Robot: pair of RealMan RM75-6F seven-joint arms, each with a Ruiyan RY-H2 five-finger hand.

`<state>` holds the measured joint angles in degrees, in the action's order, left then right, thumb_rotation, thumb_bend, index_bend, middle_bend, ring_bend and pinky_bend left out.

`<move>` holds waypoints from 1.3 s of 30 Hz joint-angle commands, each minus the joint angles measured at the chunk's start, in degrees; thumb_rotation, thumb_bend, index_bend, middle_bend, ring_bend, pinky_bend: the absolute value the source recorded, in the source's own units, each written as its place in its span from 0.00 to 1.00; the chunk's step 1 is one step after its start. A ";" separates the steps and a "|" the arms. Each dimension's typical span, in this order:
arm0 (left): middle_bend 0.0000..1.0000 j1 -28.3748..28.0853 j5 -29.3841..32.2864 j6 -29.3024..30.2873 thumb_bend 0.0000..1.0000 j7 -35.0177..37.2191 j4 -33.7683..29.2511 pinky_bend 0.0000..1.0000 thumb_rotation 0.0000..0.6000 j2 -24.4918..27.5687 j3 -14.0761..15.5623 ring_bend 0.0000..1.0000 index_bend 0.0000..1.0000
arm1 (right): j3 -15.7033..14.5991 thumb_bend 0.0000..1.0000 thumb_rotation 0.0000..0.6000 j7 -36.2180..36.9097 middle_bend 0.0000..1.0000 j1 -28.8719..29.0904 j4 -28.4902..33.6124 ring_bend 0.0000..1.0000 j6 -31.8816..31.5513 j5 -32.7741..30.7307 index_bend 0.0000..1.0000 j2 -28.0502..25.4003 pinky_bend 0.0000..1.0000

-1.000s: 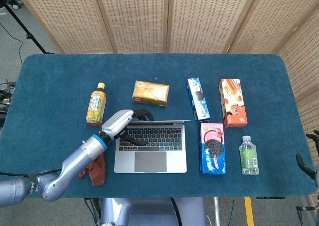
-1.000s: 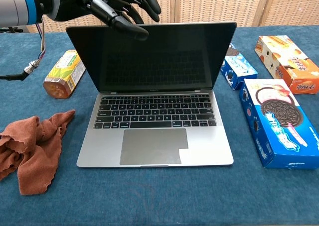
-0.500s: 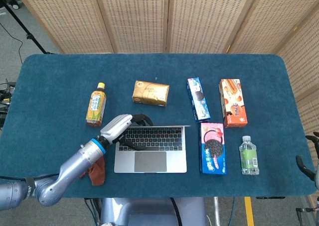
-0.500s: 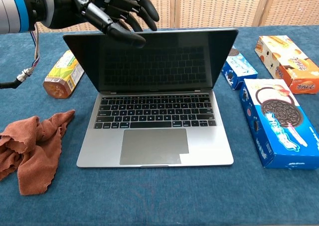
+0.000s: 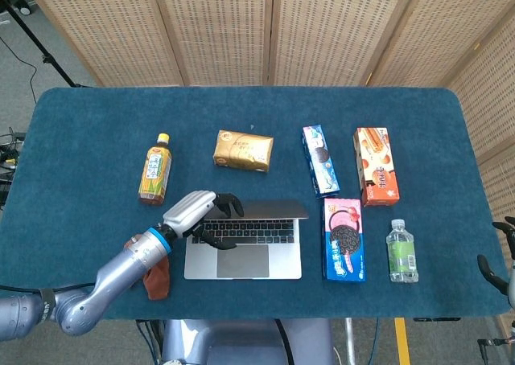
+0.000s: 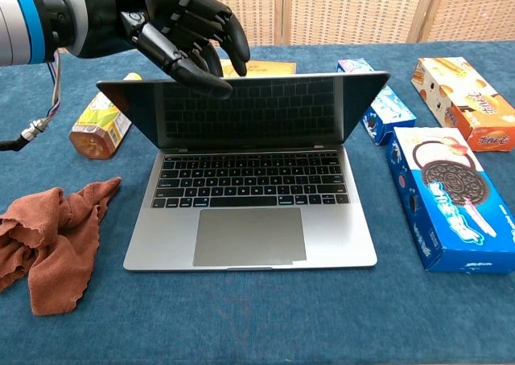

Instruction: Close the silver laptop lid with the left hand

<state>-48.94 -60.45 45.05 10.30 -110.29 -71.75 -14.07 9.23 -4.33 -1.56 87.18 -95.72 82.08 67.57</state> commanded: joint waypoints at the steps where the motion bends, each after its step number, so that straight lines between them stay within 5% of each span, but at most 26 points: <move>1: 0.44 -0.33 0.27 -0.59 0.00 -0.61 -0.23 0.36 0.85 0.27 0.32 0.43 0.44 | -0.24 0.29 1.00 -0.14 0.23 -0.23 -0.12 0.36 0.15 -0.20 0.27 -0.04 0.24; 39: 0.44 -3.65 5.51 -4.80 0.00 -6.48 3.39 0.37 0.85 -4.87 4.99 0.43 0.45 | -2.31 0.29 1.00 4.42 0.22 -3.60 -5.99 0.35 1.09 -2.02 0.27 2.47 0.24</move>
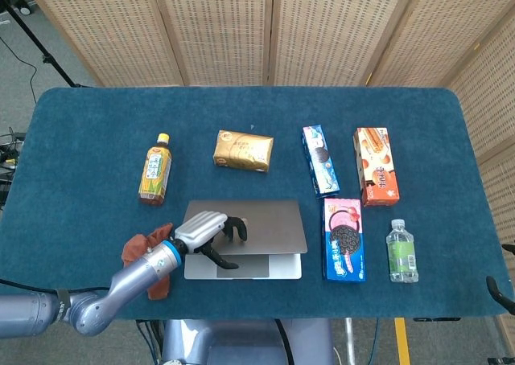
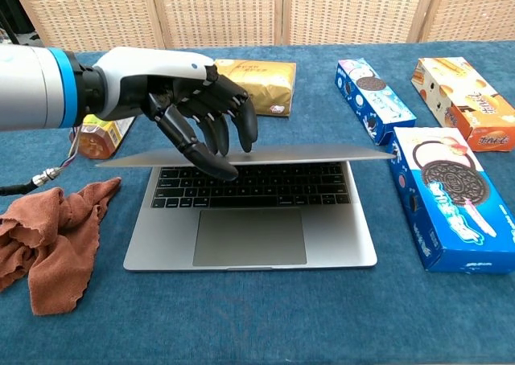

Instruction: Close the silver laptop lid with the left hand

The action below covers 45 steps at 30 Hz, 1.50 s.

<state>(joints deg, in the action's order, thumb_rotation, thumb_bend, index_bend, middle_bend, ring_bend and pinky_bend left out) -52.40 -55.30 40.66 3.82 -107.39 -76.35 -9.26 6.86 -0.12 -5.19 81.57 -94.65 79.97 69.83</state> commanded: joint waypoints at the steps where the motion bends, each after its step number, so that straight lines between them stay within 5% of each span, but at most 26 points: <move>1: 0.44 -0.27 0.57 -0.59 0.00 -0.01 0.73 0.37 0.85 -0.38 0.24 0.43 0.45 | 0.04 0.29 1.00 0.16 0.22 0.02 -0.49 0.35 0.03 0.17 0.27 0.29 0.24; 45: 0.45 1.94 -4.09 -12.18 0.00 11.37 11.68 0.37 0.85 -5.67 2.34 0.44 0.45 | -0.10 0.29 1.00 0.35 0.21 0.00 -1.35 0.34 3.04 -0.72 0.25 0.74 0.24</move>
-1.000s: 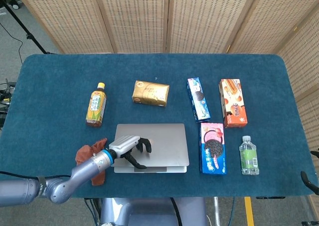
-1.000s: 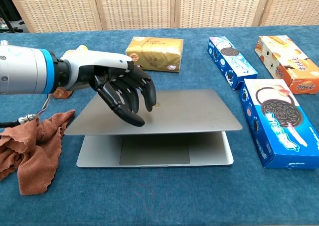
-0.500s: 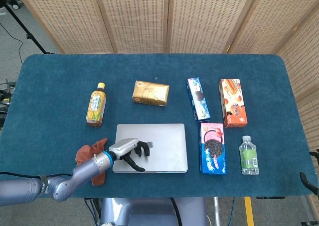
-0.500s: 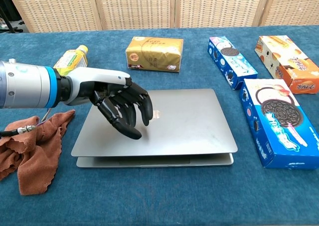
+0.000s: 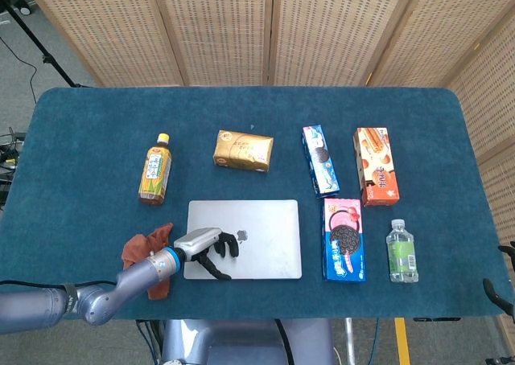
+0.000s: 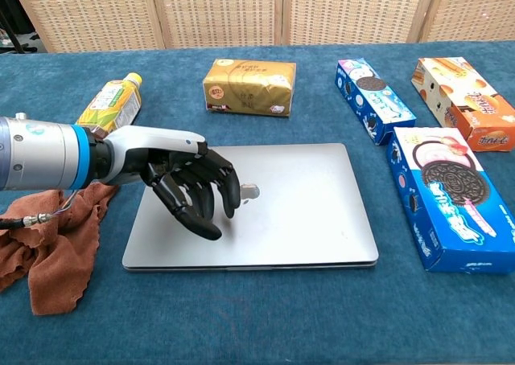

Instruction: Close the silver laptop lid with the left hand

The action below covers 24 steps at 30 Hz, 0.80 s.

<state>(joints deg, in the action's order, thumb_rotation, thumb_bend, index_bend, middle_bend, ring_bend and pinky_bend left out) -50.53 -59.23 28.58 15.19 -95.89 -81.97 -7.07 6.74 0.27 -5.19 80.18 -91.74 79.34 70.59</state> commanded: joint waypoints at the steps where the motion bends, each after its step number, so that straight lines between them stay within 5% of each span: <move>1: 0.45 0.08 -0.23 -0.10 0.00 -0.01 0.23 0.37 0.85 -0.05 0.17 0.44 0.45 | 0.02 0.29 1.00 -0.06 0.21 0.00 0.04 0.34 0.12 -0.08 0.25 -0.01 0.24; 15: 0.45 1.45 -3.83 6.86 0.00 -2.30 -2.92 0.37 0.84 2.61 -2.24 0.43 0.45 | 0.26 0.29 1.00 0.15 0.20 -0.07 -0.24 0.34 -0.71 0.54 0.25 0.30 0.23; 24: 0.43 6.81 -9.03 24.38 0.00 -11.34 -9.46 0.37 0.85 6.42 -3.54 0.40 0.43 | 0.35 0.29 1.00 0.31 0.20 0.12 -0.49 0.34 -0.79 0.88 0.25 0.66 0.23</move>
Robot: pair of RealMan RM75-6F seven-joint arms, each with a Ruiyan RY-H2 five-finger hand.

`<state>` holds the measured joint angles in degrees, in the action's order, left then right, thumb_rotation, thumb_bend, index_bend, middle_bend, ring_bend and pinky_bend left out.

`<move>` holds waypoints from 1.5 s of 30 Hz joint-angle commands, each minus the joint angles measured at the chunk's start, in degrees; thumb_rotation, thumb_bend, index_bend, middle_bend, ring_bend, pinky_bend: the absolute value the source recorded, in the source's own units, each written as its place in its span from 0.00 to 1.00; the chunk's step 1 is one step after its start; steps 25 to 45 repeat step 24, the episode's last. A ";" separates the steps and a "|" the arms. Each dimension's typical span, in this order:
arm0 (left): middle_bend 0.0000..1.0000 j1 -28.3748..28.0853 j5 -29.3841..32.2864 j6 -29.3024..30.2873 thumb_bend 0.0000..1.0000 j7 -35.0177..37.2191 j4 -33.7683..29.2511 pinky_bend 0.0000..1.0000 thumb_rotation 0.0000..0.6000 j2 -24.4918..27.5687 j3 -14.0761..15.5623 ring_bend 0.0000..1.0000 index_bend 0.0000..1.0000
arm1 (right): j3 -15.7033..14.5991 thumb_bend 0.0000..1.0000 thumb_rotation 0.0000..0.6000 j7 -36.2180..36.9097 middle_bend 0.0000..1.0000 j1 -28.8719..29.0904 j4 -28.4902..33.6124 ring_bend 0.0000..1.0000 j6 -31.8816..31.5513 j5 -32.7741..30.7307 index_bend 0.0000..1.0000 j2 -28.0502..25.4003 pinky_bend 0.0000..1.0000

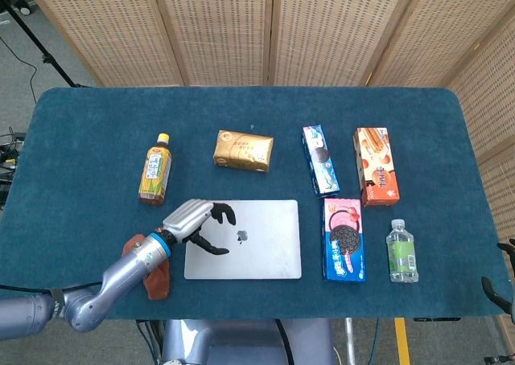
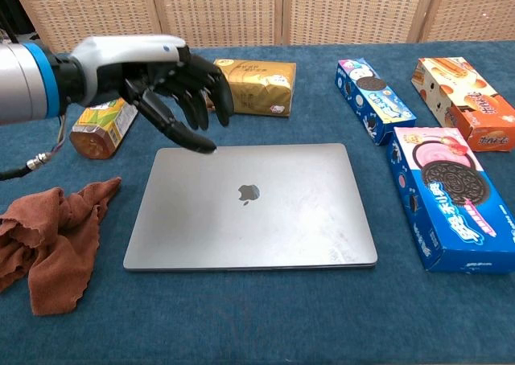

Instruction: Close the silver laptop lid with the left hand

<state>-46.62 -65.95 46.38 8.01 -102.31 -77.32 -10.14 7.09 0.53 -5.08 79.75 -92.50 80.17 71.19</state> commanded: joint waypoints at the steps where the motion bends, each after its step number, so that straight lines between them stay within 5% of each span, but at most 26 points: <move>1: 0.43 4.38 -3.32 10.22 0.00 -5.93 -3.81 0.37 0.85 2.33 -0.39 0.40 0.42 | -0.01 0.29 1.00 0.03 0.20 0.02 -0.10 0.34 0.00 0.06 0.25 0.12 0.23; 13: 0.37 21.32 -18.49 37.91 0.00 -10.19 -2.52 0.37 0.86 5.28 6.73 0.34 0.39 | 0.23 0.29 1.00 0.53 0.20 0.43 -1.01 0.33 -0.08 0.41 0.25 1.23 0.23; 24: 0.30 32.29 -23.29 51.19 0.00 -6.66 3.33 0.30 0.88 2.93 10.93 0.26 0.37 | 0.31 0.29 1.00 -0.12 0.19 0.74 -1.01 0.32 -0.39 0.91 0.24 1.85 0.23; 45: 0.30 32.29 -23.29 51.19 0.00 -6.66 3.33 0.30 0.88 2.93 10.93 0.26 0.37 | 0.31 0.29 1.00 -0.12 0.19 0.74 -1.01 0.32 -0.39 0.91 0.24 1.85 0.23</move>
